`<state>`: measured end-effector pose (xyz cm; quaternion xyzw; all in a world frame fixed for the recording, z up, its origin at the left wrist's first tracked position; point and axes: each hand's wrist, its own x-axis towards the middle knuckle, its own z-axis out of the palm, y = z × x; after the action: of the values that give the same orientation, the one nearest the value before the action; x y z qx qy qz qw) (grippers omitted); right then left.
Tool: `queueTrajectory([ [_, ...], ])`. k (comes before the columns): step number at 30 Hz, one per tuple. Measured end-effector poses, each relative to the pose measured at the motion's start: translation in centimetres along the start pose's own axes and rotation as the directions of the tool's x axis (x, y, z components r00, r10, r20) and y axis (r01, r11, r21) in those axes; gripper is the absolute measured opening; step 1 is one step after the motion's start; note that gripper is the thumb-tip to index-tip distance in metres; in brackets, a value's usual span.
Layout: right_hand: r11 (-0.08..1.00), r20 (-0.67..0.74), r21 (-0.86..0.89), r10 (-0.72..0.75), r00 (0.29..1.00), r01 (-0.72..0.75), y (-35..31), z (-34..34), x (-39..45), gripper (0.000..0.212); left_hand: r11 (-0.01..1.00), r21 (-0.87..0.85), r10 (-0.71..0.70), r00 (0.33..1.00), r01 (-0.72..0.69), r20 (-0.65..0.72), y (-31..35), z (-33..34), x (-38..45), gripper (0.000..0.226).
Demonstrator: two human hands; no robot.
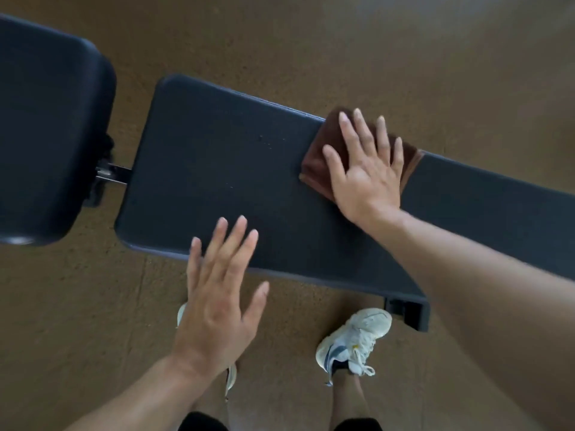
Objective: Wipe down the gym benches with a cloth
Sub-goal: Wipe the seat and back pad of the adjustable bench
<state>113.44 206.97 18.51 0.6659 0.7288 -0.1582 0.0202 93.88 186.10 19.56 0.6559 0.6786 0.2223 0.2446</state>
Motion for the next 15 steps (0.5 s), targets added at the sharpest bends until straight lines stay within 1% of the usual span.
queueTrajectory([
  [2, 0.998, 0.007, 0.022, 0.06, 0.998, -0.06, -1.1, -0.2, 1.8, 0.063, 0.992, -0.039, -0.12, 0.989, 0.117, -0.088, -1.5, -1.2, 0.9, 0.072],
  [3, 0.997, -0.008, 0.036, 0.07, 0.998, -0.07, -1.4, 0.3, 0.8, 0.063, 0.985, -0.035, -0.171, 0.98, 0.168, -0.101, -2.1, -1.9, 1.2, 0.073],
  [6, 0.999, -0.038, 0.007, 0.048, 0.998, -0.048, -2.5, 2.1, -9.1, 0.062, 0.975, -0.037, -0.222, 0.974, 0.221, -0.034, -2.4, -4.3, 1.5, 0.08],
  [8, 1.0, 0.05, -0.026, 0.017, 0.999, -0.015, -3.2, 3.1, -14.5, 0.061, 0.981, -0.061, -0.182, 0.983, 0.184, 0.029, -1.6, -5.6, 1.3, 0.078],
  [10, 0.999, 0.128, -0.052, 0.001, 0.992, 0.005, -3.2, 3.3, -15.5, 0.061, 0.983, -0.123, -0.13, 0.989, 0.137, 0.067, -0.8, -6.3, 1.0, 0.07],
  [13, 0.992, 0.146, -0.107, -0.053, 0.988, 0.069, -2.9, 2.6, -13.5, 0.063, 0.985, -0.15, -0.073, 0.992, 0.089, 0.107, -0.7, -6.2, 1.3, 0.068],
  [15, 0.994, 0.109, -0.076, -0.071, 0.991, 0.08, -2.9, 2.0, -10.8, 0.066, 0.987, -0.145, -0.053, 0.996, 0.064, 0.078, -1.7, -5.4, 2.0, 0.067],
])
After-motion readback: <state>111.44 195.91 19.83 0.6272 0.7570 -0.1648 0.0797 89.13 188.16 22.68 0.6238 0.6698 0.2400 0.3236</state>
